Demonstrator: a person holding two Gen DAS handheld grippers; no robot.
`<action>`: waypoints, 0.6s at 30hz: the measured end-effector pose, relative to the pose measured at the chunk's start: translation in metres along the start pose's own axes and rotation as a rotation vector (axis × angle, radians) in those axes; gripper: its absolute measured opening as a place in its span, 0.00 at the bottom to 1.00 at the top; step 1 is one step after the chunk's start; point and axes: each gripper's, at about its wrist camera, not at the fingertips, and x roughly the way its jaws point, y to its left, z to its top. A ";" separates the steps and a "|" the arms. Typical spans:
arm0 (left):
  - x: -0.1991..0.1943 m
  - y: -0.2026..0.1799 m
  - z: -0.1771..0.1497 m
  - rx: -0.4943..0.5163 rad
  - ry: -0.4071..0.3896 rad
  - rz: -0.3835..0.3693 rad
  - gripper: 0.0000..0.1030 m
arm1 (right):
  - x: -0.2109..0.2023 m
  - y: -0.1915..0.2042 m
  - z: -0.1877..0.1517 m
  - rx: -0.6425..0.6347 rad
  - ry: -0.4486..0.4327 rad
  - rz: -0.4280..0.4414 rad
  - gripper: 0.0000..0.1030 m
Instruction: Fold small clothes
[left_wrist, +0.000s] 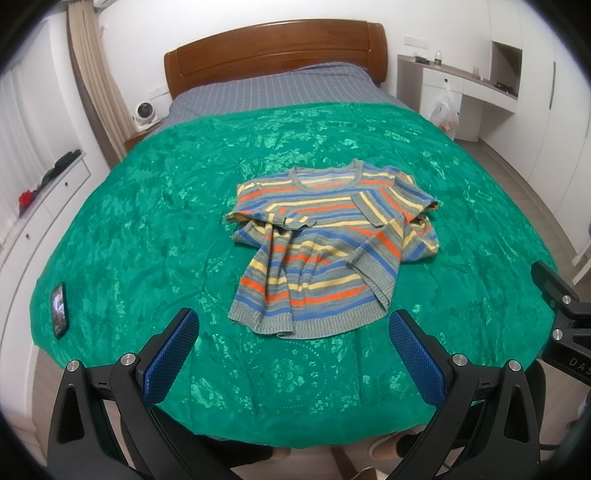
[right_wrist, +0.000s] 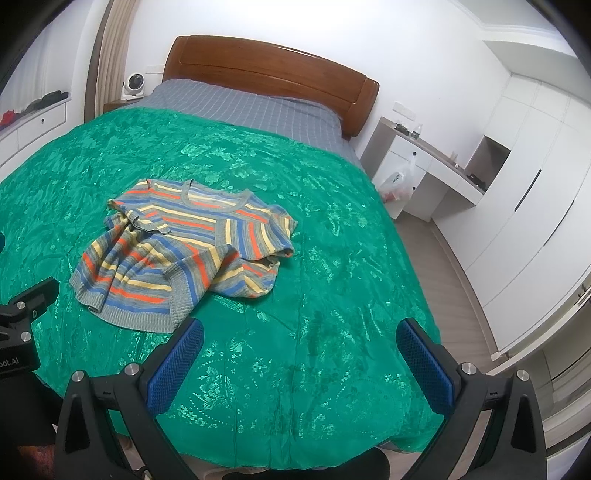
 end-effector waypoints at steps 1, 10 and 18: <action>0.000 -0.001 0.000 0.000 -0.001 -0.001 1.00 | 0.000 0.000 0.000 -0.001 -0.001 0.000 1.00; 0.001 0.000 0.000 -0.001 0.002 -0.002 1.00 | 0.001 0.003 0.002 -0.013 -0.001 0.000 1.00; 0.012 0.013 0.000 0.002 0.015 -0.033 1.00 | 0.010 -0.003 0.002 -0.005 0.000 0.050 1.00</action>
